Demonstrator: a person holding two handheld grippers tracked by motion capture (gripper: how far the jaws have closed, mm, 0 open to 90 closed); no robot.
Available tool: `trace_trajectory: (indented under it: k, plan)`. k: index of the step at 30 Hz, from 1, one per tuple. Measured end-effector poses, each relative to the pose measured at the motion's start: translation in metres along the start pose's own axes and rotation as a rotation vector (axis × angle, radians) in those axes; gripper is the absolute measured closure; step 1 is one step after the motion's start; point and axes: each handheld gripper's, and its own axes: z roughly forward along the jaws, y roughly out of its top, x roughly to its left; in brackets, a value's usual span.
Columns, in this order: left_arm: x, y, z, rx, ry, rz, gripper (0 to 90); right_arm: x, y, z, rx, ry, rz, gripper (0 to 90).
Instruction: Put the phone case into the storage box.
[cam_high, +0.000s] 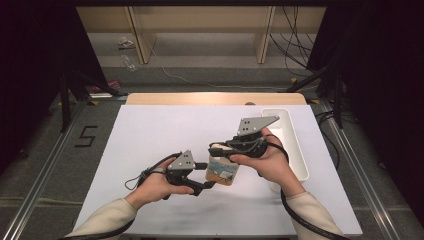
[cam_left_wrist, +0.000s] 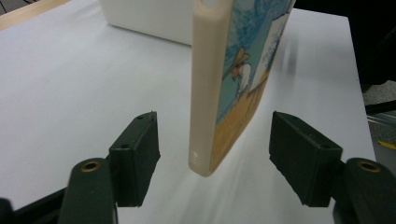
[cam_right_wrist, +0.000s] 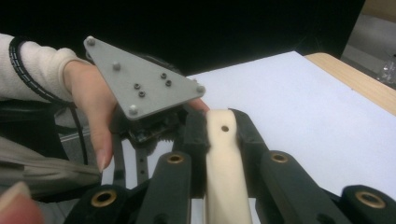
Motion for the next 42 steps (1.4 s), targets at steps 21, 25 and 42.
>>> trace_trajectory:
  k: [21,25,42]
  plan:
    - [-0.0015,0.0058,-0.0025,0.022,-0.008,-0.019,79.2,-0.0022,-0.0044,0.0039,-0.059,0.059,0.044,79.0]
    - [-0.0021,0.0060,-0.0025,0.023,-0.017,-0.024,79.3,-0.0031,-0.0051,0.0036,-0.069,0.067,0.049,78.7]
    - [-0.0028,0.0057,-0.0028,0.019,-0.018,-0.007,79.3,-0.0018,-0.0048,0.0052,-0.077,0.058,0.031,77.1]
